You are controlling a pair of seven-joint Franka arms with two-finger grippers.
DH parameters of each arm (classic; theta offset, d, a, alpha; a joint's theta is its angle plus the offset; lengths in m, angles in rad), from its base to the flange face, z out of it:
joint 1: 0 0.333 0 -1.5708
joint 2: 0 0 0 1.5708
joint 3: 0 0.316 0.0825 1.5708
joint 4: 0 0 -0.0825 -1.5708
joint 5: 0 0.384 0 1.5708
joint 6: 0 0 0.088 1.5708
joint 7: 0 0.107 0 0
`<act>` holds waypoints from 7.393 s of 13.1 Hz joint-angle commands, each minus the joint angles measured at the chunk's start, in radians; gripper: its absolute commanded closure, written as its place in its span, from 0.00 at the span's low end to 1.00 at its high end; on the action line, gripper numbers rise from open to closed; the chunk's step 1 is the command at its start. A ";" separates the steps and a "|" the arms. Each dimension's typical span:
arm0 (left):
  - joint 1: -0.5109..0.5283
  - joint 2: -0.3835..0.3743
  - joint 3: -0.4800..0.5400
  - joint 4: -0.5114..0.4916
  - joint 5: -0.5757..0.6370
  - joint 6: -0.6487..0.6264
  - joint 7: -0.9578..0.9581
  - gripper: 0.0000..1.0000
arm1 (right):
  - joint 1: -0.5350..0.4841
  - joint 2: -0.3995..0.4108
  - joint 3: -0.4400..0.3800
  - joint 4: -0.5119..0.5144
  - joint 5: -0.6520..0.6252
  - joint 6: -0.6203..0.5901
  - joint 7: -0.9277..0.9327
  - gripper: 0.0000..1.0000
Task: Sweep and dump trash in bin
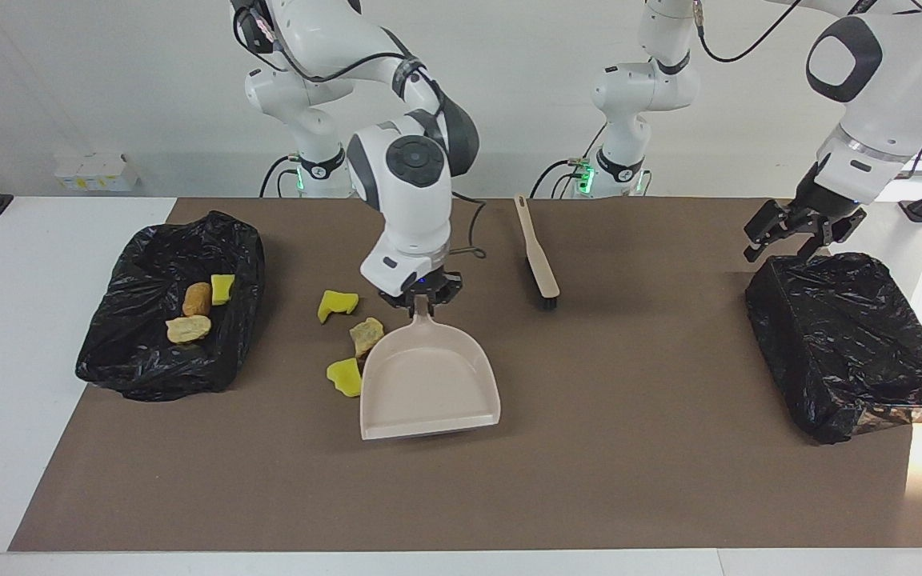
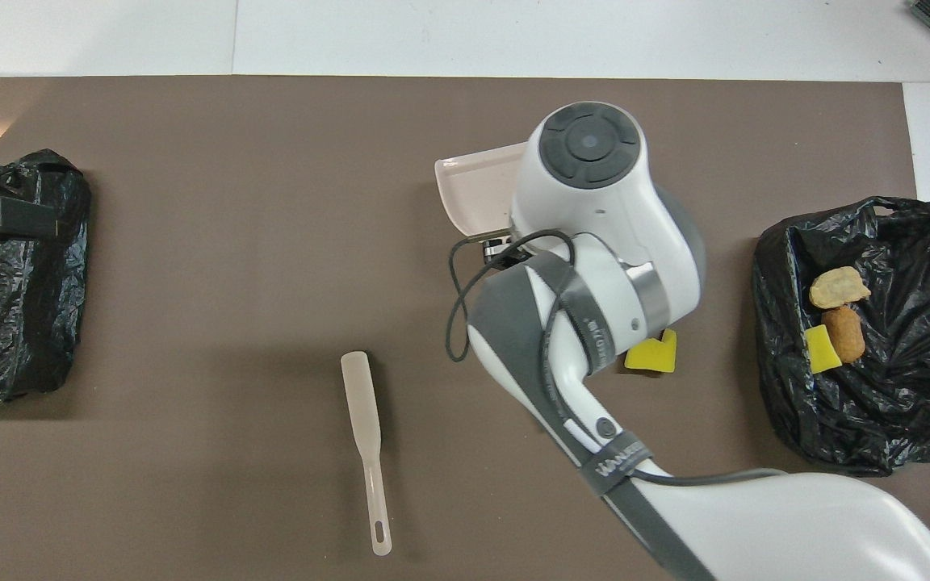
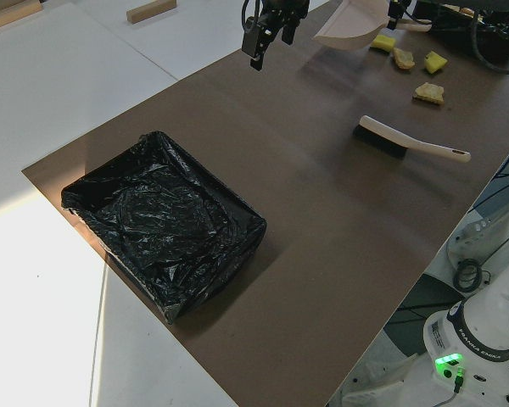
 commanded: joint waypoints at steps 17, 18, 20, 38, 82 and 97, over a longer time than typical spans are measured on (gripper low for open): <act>-0.046 -0.055 -0.022 -0.020 0.099 -0.066 0.030 0.00 | 0.152 0.327 0.112 0.320 0.029 0.138 0.308 1.00; -0.048 -0.056 -0.041 -0.020 0.099 -0.079 0.026 0.00 | 0.151 0.327 0.113 0.319 0.030 0.139 0.306 1.00; -0.051 -0.056 -0.047 -0.020 0.099 -0.080 0.023 0.00 | 0.152 0.329 0.112 0.299 0.075 0.163 0.308 1.00; -0.049 -0.059 -0.067 -0.020 0.099 -0.090 0.041 0.00 | 0.178 0.059 0.115 -0.015 0.084 0.167 0.314 0.42; -0.465 0.171 -0.088 -0.364 0.045 0.419 -0.490 0.46 | 0.311 -0.462 0.118 -0.732 0.247 0.259 0.263 1.00; -0.460 0.175 -0.085 -0.350 0.053 0.407 -0.494 1.00 | -0.252 -0.827 0.113 -0.988 0.104 0.027 0.164 1.00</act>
